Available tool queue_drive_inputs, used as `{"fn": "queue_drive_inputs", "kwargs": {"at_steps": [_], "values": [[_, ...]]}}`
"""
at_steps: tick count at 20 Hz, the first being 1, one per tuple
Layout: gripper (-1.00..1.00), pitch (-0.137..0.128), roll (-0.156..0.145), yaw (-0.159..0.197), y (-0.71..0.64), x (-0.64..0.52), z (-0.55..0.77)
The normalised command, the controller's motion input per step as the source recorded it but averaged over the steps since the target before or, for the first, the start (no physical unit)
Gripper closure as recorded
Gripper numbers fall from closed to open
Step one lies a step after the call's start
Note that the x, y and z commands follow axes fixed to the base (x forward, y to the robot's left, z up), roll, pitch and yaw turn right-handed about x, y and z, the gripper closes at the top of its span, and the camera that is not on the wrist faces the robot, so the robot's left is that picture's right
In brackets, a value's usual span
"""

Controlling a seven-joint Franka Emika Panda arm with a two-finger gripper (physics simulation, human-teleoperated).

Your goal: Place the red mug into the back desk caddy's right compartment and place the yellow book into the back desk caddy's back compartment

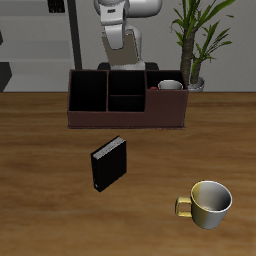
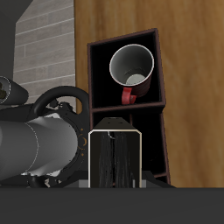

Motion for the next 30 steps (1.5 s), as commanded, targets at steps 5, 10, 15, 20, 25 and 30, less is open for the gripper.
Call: {"fn": "queue_drive_inputs", "kwargs": {"at_steps": [5,10,15,20,25,30], "values": [[1.0,0.011,-0.012,0.006,-0.06,0.0,-0.04],[1.0,0.018,-0.003,0.004,-0.03,-0.02,-0.09],[1.0,0.014,-0.001,0.025,0.01,0.0,-0.08],[1.0,-0.025,0.006,-0.007,0.03,0.02,0.11],[1.0,-0.008,0.001,0.01,-0.03,0.03,0.06],[1.0,0.028,-0.01,0.001,-0.03,0.11,-0.16]]}}
